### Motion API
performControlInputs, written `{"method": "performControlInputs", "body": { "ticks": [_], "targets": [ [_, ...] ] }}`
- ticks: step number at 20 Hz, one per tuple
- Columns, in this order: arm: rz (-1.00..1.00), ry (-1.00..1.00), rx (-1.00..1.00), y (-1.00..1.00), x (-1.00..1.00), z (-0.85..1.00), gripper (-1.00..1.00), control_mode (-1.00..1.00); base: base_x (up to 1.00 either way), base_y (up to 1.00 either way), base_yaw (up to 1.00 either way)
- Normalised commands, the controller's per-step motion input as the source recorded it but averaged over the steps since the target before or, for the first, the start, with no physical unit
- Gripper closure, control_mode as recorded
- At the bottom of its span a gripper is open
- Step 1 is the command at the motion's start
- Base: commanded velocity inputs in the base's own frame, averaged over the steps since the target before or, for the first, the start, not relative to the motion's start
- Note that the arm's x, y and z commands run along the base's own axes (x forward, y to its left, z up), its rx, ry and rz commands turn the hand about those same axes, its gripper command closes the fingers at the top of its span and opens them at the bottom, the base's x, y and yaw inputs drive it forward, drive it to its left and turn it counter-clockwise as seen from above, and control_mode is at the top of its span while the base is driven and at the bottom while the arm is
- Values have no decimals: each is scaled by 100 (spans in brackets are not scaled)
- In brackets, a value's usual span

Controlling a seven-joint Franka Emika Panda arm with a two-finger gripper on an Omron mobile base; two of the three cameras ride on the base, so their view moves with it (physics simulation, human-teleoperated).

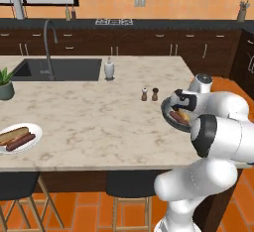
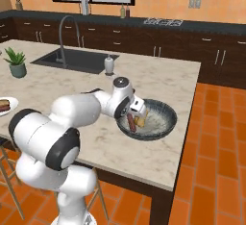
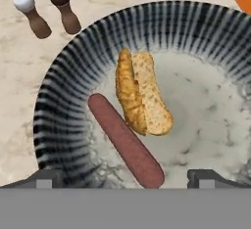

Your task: Place one bun and one sausage from the bowl on each plate.

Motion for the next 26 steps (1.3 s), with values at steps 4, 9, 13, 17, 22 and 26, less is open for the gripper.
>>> {"method": "performControlInputs", "body": {
  "ticks": [4, 9, 13, 17, 22, 26],
  "targets": [
    [0, 10, 0, -11, 65, -37, -100, -100, 0, 0, 0],
    [0, 9, 0, -22, 49, -39, -100, -100, 0, 0, 0],
    [0, 6, 0, -13, 34, -39, -100, -100, 0, 0, 0],
    [0, 5, -1, 0, 29, -41, -100, -100, 0, 0, 0],
    [0, 4, -3, 0, 17, -33, 100, -100, 0, 0, 0],
    [0, -1, 0, -2, -12, 0, 100, -100, 0, 0, 0]
  ]
}}
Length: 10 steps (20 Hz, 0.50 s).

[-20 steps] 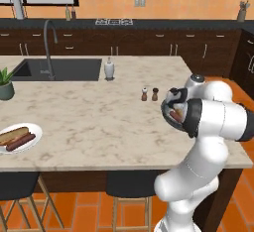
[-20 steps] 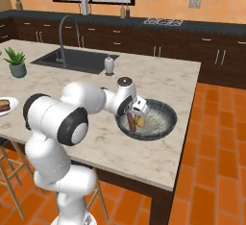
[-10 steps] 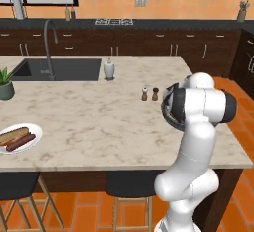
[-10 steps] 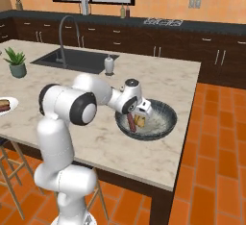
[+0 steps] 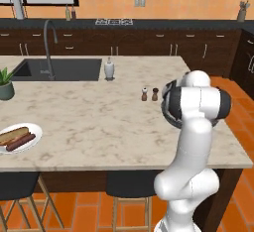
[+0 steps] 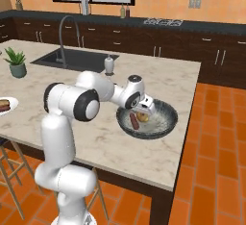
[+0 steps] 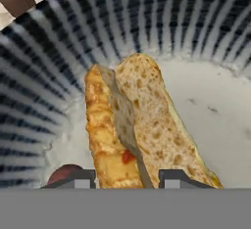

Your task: Place one bun and one sausage from the bowl on each plate.

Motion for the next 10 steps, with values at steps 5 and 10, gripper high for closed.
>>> {"method": "performControlInputs", "body": {
  "ticks": [5, 10],
  "targets": [
    [0, -22, 1, -1, -84, 79, 100, -100, 0, 0, 0],
    [0, -25, 0, 25, -100, 100, 100, -100, 0, 0, 0]
  ]
}}
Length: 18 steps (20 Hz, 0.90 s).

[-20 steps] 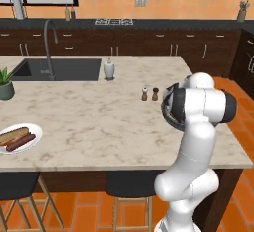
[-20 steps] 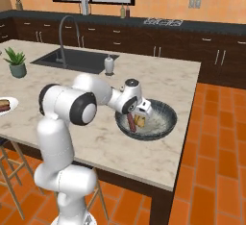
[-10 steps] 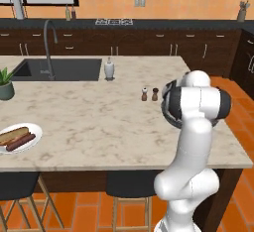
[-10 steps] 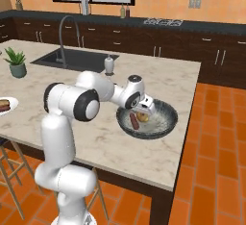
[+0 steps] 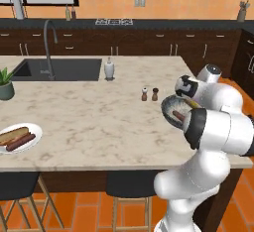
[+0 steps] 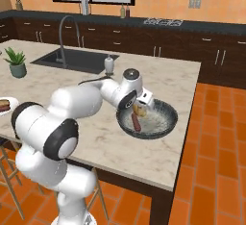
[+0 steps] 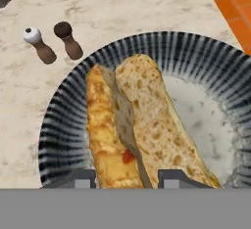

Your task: Place one bun and one sausage from the bowl on each plate.

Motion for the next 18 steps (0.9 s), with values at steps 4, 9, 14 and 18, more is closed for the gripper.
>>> {"method": "performControlInputs", "body": {
  "ticks": [4, 9, 14, 18],
  "targets": [
    [0, -4, 0, 53, -100, 99, 100, -100, 0, 0, 0],
    [-1, 0, 0, 39, -100, 86, 100, -100, 0, 0, 0],
    [-2, 1, 0, 23, -80, 45, 100, 100, -20, 8, 0],
    [0, 0, 0, 0, 0, 0, 100, 100, -100, 90, 0]
  ]
}}
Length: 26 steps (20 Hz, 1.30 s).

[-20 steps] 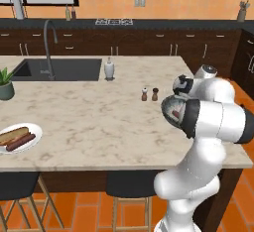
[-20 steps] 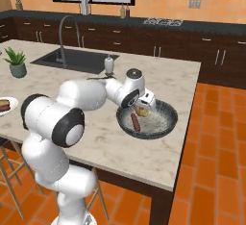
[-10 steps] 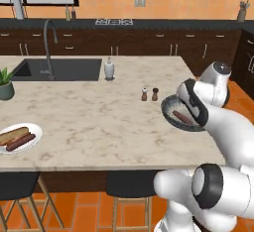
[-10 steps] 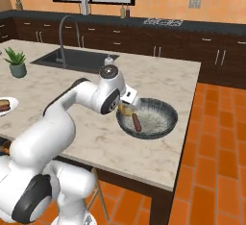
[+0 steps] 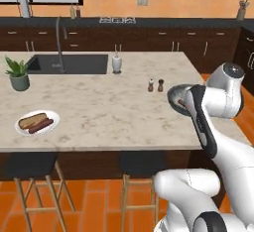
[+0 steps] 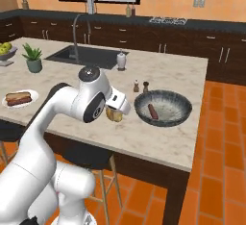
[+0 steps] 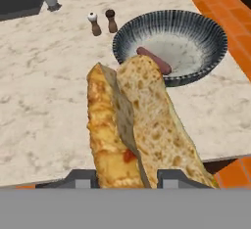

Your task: Place one bun and one sausage from the bowl on each plate.

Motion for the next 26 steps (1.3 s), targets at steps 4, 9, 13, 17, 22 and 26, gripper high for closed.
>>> {"method": "performControlInputs", "body": {
  "ticks": [4, 9, 13, 17, 22, 26],
  "targets": [
    [0, 0, 0, 0, 0, 0, 100, 100, -57, 100, -2],
    [0, 0, 0, 0, 0, 0, 100, 100, -7, 100, -3],
    [0, 0, 0, 0, 0, 0, 100, 100, 0, 100, -6],
    [0, 0, 0, 0, 0, 0, 100, 100, 0, 100, -7],
    [0, 0, 0, 0, 0, 0, 100, 100, 0, 100, -8],
    [0, 0, 0, 0, 0, 0, 100, 100, 1, 100, -8]
  ]
}}
